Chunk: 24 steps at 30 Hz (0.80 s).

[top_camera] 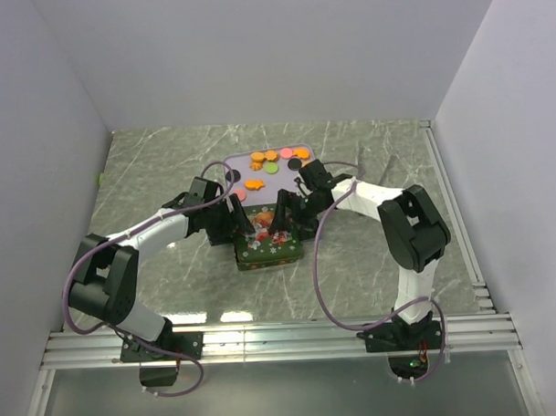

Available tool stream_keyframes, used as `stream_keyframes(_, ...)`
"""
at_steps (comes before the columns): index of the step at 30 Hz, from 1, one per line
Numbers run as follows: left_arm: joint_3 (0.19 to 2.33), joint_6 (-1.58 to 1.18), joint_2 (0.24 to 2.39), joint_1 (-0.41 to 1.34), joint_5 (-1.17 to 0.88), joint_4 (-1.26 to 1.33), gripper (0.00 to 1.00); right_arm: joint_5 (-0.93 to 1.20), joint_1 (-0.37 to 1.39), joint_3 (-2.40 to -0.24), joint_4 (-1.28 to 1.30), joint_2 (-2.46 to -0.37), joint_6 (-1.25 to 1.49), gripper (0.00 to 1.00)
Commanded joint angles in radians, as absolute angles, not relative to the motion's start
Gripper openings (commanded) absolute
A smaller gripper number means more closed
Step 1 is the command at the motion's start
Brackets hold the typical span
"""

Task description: Pack the cookies

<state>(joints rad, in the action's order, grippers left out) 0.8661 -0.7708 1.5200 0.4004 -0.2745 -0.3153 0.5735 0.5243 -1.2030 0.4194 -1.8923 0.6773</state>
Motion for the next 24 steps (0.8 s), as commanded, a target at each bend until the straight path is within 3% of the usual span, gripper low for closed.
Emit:
stream_keyframes(1, 0.870, -0.762, 1.497, 0.408, -0.336, -0.279, 0.81, 0.520, 0.546, -1.284, 0.494, -1.907, 0.658, 0.97)
stream_keyframes(7, 0.877, -0.756, 1.489, 0.408, -0.313, -0.291, 0.79, 0.419, 0.555, -1.373, 0.629, -1.925, 0.627, 0.98)
stream_keyframes(11, 0.877, -0.749, 1.491, 0.407, -0.304, -0.298, 0.72, 0.381, 0.555, -1.400, 0.676, -1.928, 0.614, 0.99)
stream_keyframes(24, 0.851, -0.742, 1.463, 0.403, -0.284, -0.308, 0.69, 0.350, 0.523, -1.414, 0.721, -1.853, 0.603, 1.00)
